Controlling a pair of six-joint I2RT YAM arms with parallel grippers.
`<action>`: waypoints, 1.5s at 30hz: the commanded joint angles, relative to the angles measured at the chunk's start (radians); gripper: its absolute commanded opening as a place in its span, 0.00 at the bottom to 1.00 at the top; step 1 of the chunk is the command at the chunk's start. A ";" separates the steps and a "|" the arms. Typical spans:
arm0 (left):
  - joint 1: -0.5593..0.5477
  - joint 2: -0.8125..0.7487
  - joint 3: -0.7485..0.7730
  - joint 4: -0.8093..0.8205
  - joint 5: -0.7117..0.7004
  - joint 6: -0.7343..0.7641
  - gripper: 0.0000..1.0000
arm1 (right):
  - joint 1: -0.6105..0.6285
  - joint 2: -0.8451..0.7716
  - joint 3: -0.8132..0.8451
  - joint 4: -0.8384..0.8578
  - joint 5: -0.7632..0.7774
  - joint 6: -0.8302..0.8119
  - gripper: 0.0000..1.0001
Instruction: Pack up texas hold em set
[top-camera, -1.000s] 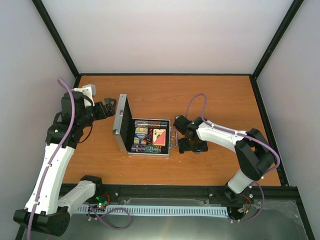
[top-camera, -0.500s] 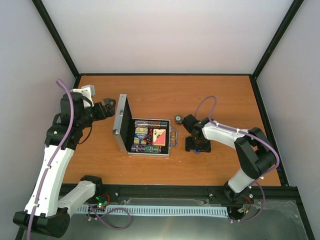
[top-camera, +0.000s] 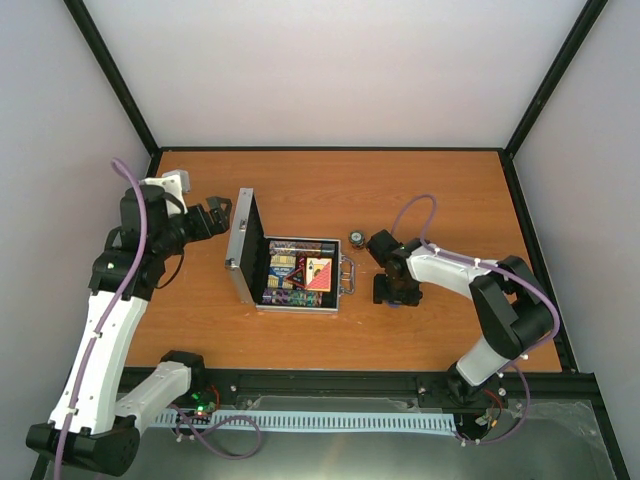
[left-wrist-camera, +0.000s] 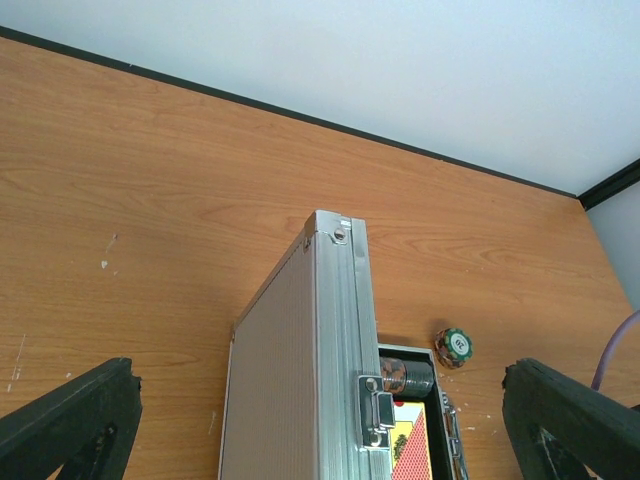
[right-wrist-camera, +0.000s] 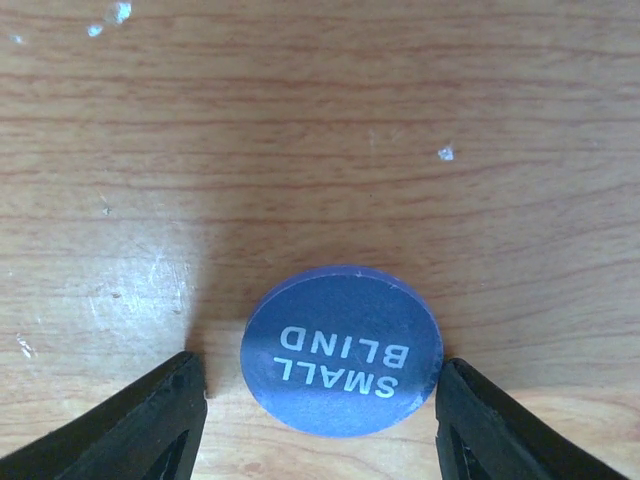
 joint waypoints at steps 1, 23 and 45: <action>0.005 -0.022 0.011 0.002 -0.001 -0.009 1.00 | -0.007 0.014 -0.039 0.016 0.042 0.005 0.62; 0.005 -0.033 0.007 0.000 0.000 -0.008 1.00 | -0.008 0.042 -0.012 0.049 0.006 -0.076 0.52; 0.005 -0.023 0.011 0.008 -0.001 -0.007 1.00 | 0.147 0.130 0.403 -0.075 -0.086 -0.155 0.52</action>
